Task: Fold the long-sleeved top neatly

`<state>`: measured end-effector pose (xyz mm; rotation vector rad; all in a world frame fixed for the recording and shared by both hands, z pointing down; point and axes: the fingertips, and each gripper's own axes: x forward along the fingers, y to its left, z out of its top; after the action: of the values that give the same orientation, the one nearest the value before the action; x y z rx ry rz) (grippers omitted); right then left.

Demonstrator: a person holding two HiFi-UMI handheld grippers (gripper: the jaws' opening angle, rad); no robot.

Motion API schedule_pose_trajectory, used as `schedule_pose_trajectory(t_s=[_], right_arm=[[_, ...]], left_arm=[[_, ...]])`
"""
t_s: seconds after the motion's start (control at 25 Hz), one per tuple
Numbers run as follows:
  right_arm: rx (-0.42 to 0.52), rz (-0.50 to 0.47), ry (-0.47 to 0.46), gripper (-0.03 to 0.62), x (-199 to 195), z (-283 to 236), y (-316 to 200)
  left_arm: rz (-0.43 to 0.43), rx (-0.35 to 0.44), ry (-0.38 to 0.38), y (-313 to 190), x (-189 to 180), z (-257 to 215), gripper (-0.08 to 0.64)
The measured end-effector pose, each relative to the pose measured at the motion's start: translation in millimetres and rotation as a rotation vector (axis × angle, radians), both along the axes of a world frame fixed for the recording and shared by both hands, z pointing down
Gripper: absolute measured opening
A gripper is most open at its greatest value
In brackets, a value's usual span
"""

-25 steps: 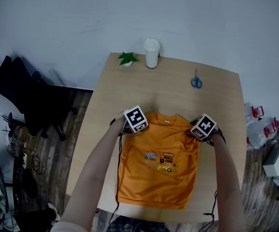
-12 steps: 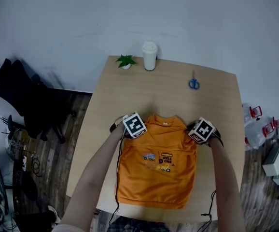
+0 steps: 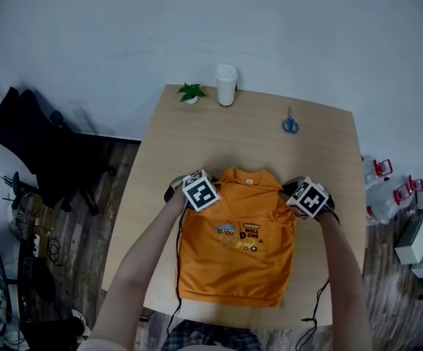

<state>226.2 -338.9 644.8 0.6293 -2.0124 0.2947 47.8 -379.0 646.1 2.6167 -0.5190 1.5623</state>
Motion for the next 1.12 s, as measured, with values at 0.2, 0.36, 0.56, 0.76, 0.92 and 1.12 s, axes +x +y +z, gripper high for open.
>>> schedule_pose_trajectory(t_s=[0.2,0.36,0.56,0.76,0.92,1.12], right_arm=[[0.065,-0.002,-0.018,0.049,-7,-28,14],[0.111,-0.017,-0.021,0.051,-14,-48,32],[0.155,-0.034,-0.025,0.051,-25,-60,64],[0.195,-0.065,-0.028,0.051,-34,-73,99],[0.216,-0.086,-0.018,0.051,-38,-74,126],[0.240,-0.103,-0.004,0.051,-45,-72,160]], left_arm=[[-0.001,0.072,0.013,16,-4,-26,0.038],[0.022,0.130,0.005,35,-5,-42,0.038],[0.063,0.182,-0.006,68,-10,-58,0.038],[0.099,0.222,-0.002,105,-17,-73,0.038],[0.124,0.238,0.000,135,-24,-76,0.038],[0.129,0.252,0.008,173,-33,-71,0.038]])
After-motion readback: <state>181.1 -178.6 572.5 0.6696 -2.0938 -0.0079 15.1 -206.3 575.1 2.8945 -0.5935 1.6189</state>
